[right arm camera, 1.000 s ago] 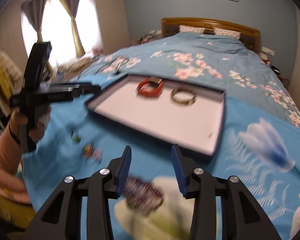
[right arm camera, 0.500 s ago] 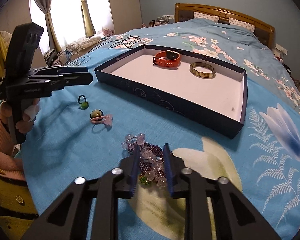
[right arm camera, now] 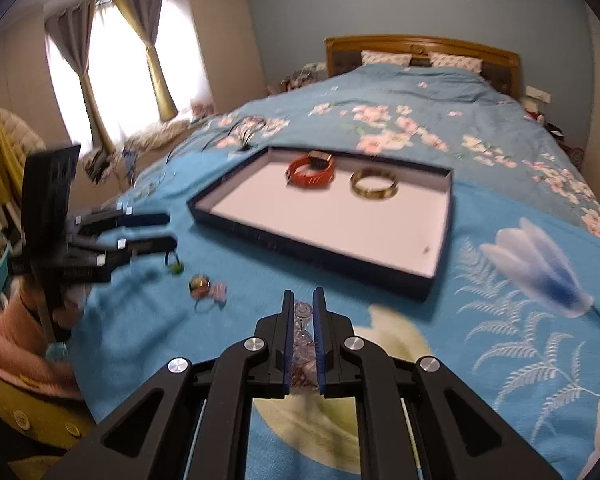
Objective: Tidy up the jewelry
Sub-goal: 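Grasp the clear crystal bracelet with the right tool while the left tool grasps the pink ring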
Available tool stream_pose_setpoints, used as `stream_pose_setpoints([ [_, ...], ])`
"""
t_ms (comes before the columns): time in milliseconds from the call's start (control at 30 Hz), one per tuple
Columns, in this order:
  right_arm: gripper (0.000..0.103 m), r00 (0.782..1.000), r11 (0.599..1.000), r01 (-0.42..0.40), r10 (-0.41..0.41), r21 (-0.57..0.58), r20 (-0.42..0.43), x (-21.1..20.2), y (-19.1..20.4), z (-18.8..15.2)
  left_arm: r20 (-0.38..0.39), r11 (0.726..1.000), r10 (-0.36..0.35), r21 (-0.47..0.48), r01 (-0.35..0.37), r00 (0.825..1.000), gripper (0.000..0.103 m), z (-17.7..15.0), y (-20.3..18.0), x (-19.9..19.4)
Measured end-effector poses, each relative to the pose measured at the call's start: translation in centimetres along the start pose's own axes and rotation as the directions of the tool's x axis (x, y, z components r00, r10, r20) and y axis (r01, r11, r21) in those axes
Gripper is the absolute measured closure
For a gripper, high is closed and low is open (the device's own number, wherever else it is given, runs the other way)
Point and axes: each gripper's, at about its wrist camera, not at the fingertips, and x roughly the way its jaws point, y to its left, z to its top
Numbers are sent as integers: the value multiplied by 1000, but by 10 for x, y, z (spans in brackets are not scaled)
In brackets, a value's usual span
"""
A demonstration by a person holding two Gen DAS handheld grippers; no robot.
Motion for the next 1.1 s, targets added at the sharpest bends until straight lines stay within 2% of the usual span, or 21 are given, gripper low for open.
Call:
stream_pose_setpoints([
  [333,95,995,999,-10,6,40,99,-24,-3,15,-2,995,-57,85,57,998,40,-11,-20,-6],
  [500,95,994,999,-11,6,42,112,-25,-1,19,-15,990,-77,119,78,997,43,-16,-30,-4],
  [667,95,995,998,-16,10,56,104,-18,-2,17,-42,977,-129,165,134,991,56,-20,-45,2],
  [733,95,995,998,-20,13,60,102,-17,-3,16,-60,970,-143,189,152,988,64,-22,-52,7],
  [867,95,995,998,-28,21,62,98,-14,-3,17,-109,965,-156,197,175,982,68,-20,-58,20],
  [1100,95,995,997,-46,40,65,91,-7,-1,17,-184,976,-138,140,165,973,72,-16,-50,45],
])
